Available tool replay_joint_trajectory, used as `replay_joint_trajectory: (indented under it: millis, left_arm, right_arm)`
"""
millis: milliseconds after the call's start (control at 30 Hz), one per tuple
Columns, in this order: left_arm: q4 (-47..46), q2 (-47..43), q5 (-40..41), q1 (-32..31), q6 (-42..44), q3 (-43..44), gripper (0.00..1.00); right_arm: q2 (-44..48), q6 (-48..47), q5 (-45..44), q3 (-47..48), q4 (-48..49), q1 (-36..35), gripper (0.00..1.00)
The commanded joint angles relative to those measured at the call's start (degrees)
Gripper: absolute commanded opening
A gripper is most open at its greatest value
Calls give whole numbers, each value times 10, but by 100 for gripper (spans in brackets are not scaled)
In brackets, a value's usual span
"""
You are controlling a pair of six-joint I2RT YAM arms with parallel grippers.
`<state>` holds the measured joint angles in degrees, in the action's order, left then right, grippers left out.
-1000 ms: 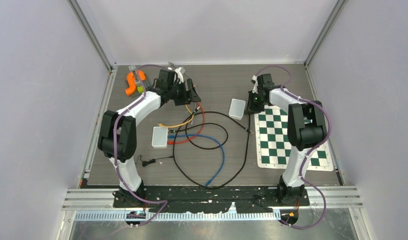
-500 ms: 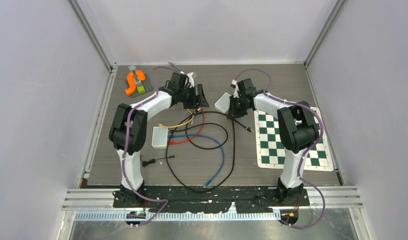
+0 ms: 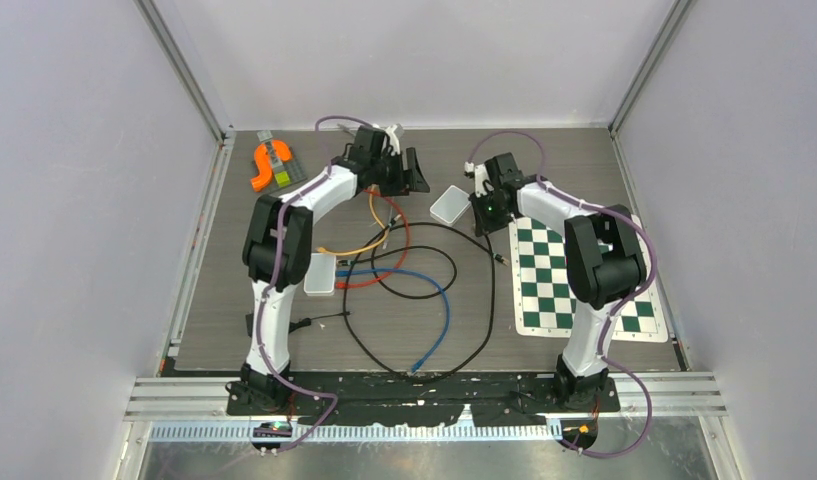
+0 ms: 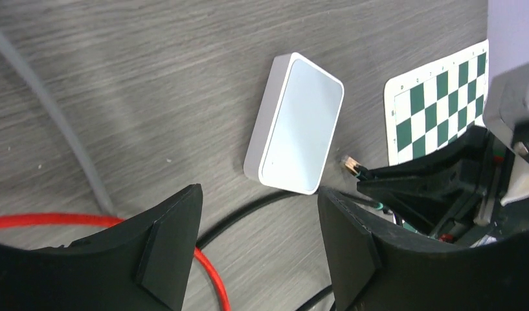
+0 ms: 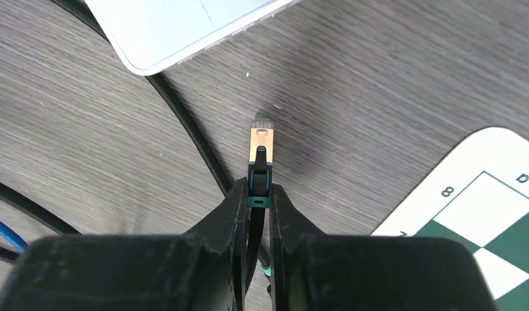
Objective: Insert the plug into the switch port
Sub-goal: Insert the connector into the switch port.
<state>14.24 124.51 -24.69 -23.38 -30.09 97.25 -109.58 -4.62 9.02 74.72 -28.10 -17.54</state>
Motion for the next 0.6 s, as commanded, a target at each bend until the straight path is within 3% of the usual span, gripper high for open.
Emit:
replay_joint_trajectory:
  millis: [0, 133, 267, 433, 567]
  left_arm:
    - [14, 32, -19, 1, -16, 51, 67]
    - [20, 57, -45, 1, -26, 72, 64]
    - [23, 76, -58, 1, -33, 79, 63]
    - [-7, 98, -102, 1, -65, 83, 61]
    - [17, 96, -91, 1, -31, 92, 62]
  right_arm:
    - [44, -82, -8, 9, 26, -2, 5]
    - [51, -118, 16, -29, 103, 0, 5]
    - [35, -118, 2, -11, 98, -4, 5]
    - [30, -33, -6, -2, 106, -9, 5]
    - [27, 13, -30, -6, 106, -22, 5]
